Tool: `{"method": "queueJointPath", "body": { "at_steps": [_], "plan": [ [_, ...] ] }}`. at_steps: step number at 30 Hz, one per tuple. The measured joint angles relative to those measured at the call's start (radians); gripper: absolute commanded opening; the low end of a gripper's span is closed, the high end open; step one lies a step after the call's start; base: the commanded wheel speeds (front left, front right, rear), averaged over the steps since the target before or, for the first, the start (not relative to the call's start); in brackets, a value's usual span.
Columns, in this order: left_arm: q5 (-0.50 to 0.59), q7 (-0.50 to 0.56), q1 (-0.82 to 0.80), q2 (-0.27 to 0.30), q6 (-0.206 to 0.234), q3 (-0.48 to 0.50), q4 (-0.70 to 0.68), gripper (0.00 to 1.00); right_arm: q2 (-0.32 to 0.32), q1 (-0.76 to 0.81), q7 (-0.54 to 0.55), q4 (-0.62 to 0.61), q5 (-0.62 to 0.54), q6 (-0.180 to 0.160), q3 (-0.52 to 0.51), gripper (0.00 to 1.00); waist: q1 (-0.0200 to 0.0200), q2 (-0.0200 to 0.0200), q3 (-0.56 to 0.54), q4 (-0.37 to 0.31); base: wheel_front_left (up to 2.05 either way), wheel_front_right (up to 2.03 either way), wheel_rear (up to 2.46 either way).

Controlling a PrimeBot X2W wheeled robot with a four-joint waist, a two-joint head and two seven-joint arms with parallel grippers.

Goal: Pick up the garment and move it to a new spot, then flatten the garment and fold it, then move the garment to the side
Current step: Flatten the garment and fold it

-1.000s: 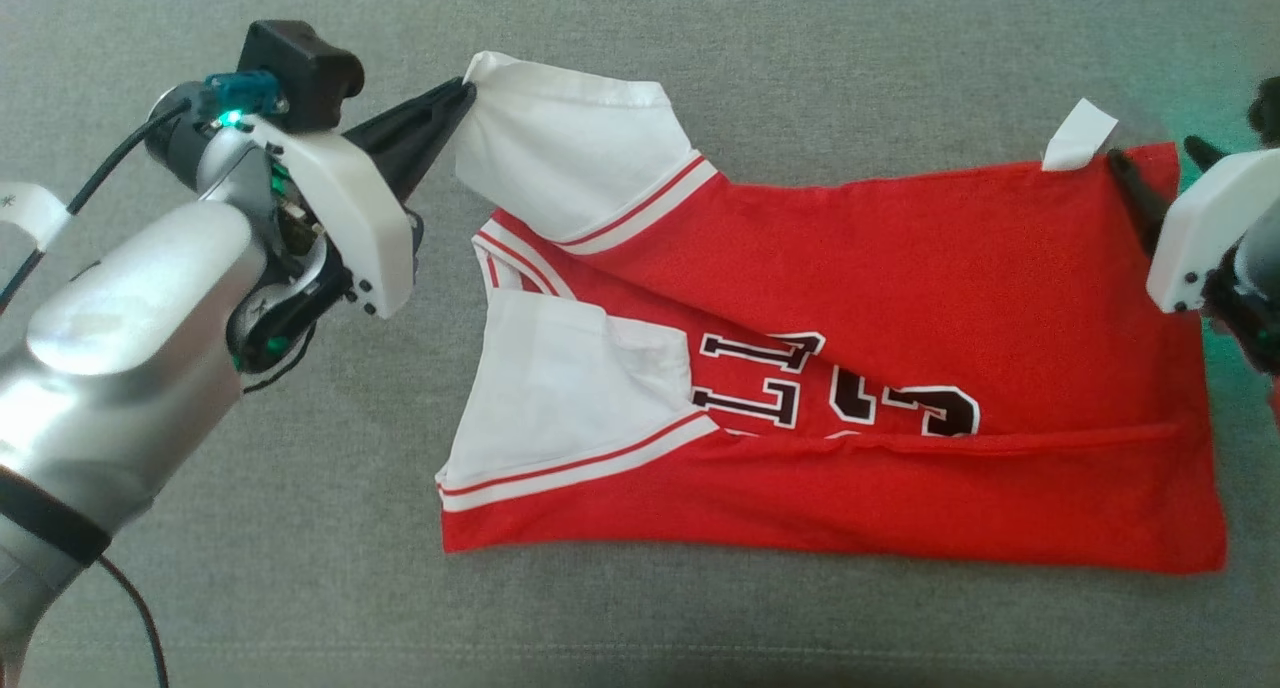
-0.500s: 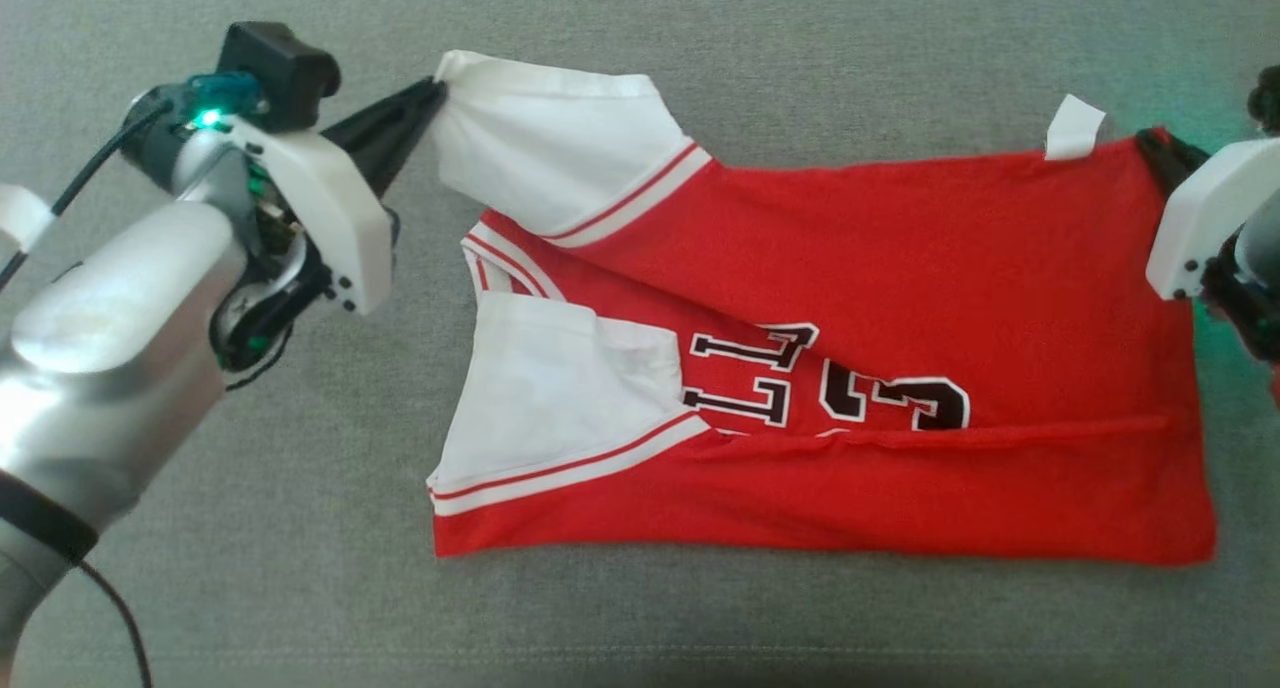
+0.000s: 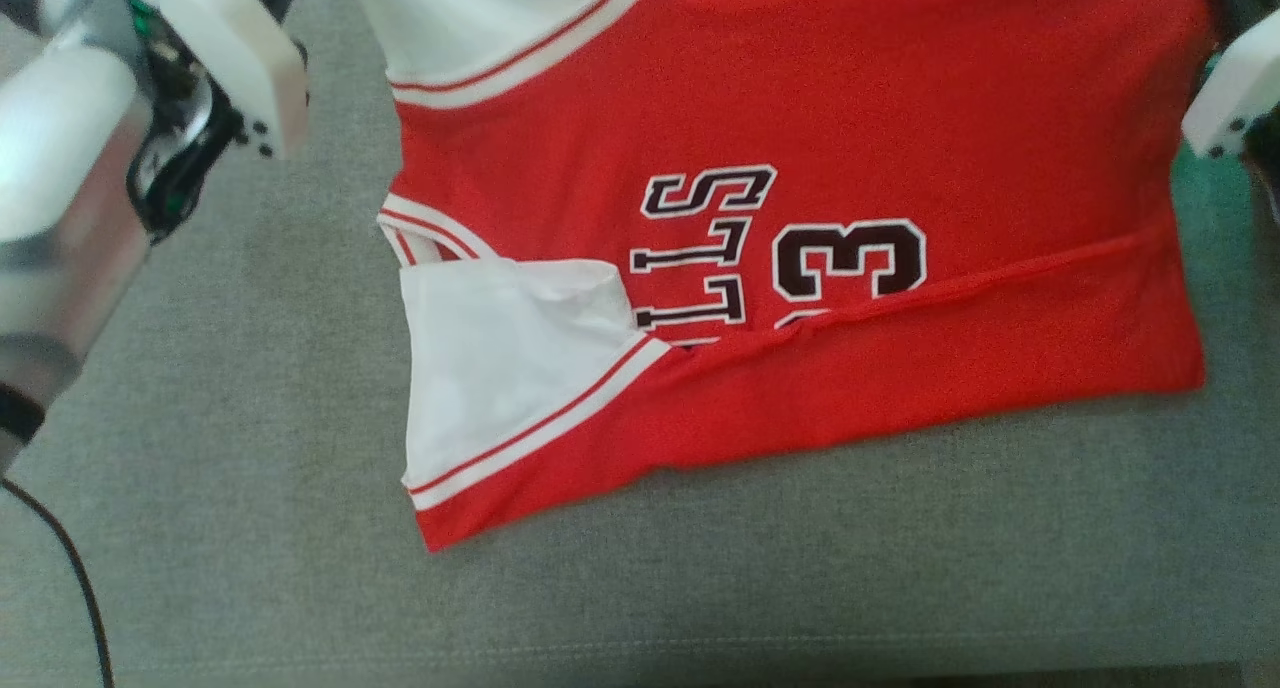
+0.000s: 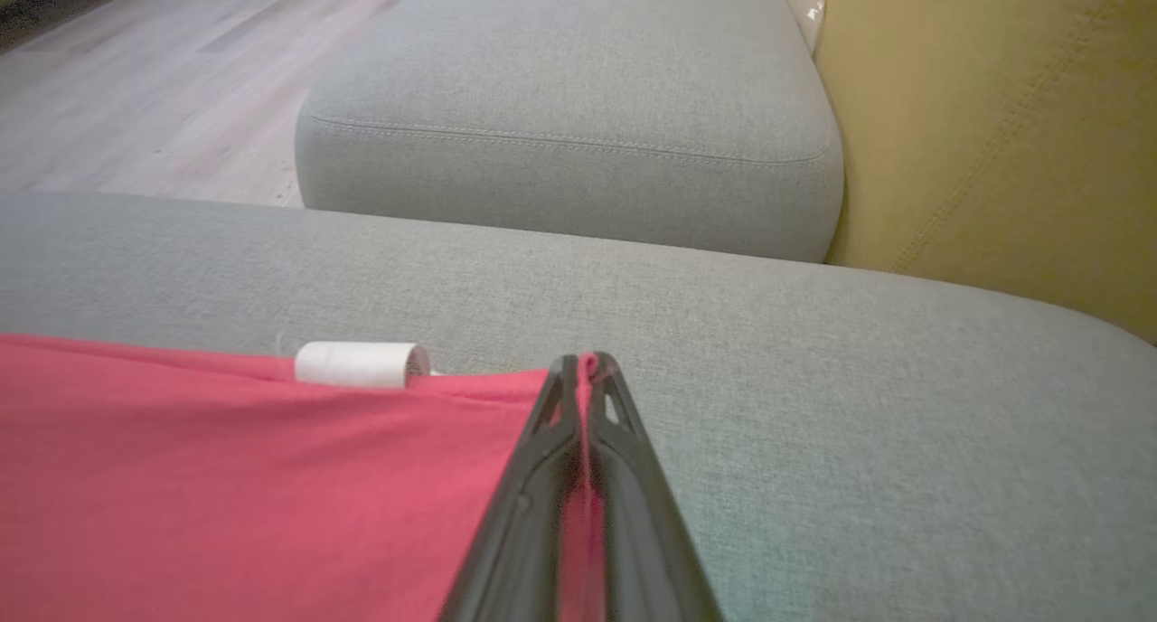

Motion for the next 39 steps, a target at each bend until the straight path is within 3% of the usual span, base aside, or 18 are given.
{"method": "queueJointPath", "body": {
  "at_steps": [13, 22, 28, 32, 35, 39],
  "plan": [
    [0.094, -0.078, -0.169, -0.084, -0.023, -0.02, 0.208, 0.0, 0.018, -0.132, -0.117, 0.085, -0.033, 0.0, 0.016, 0.0, 0.0001, 0.0, 0.06, -0.012, 0.0, 0.0, 0.0],
    [0.091, -0.087, -0.09, -0.102, -0.04, -0.027, 0.204, 0.0, -0.003, -0.056, -0.131, 0.035, 0.103, 0.0, 0.088, 0.0, -0.0002, 0.0001, 0.008, 0.007, 0.0, 0.0, 0.0],
    [0.064, -0.088, 0.039, -0.066, -0.048, -0.067, 0.104, 0.0, -0.104, 0.072, -0.097, -0.025, 0.202, 0.0, 0.157, 0.0, -0.0002, 0.0001, -0.047, 0.028, 0.0, 0.0, 0.0],
    [0.056, -0.079, 0.107, -0.004, -0.048, -0.114, -0.009, 0.0, -0.165, 0.12, -0.066, -0.076, 0.268, 0.0, 0.196, 0.0, -0.0003, 0.0001, -0.093, 0.045, 0.0, 0.0, 0.0],
    [0.091, -0.046, 0.143, 0.041, -0.048, -0.136, -0.069, 0.0, -0.195, 0.168, -0.025, -0.109, 0.31, 0.0, 0.229, 0.0, -0.0003, 0.0001, -0.12, 0.053, 0.0, 0.0, 0.0],
    [0.055, 0.023, 0.231, 0.084, -0.048, -0.15, -0.168, 0.0, -0.24, 0.226, 0.046, -0.169, 0.343, 0.0, 0.307, 0.0, -0.0003, 0.0001, -0.152, 0.057, 0.0, 0.0, 0.0]
  ]
}}
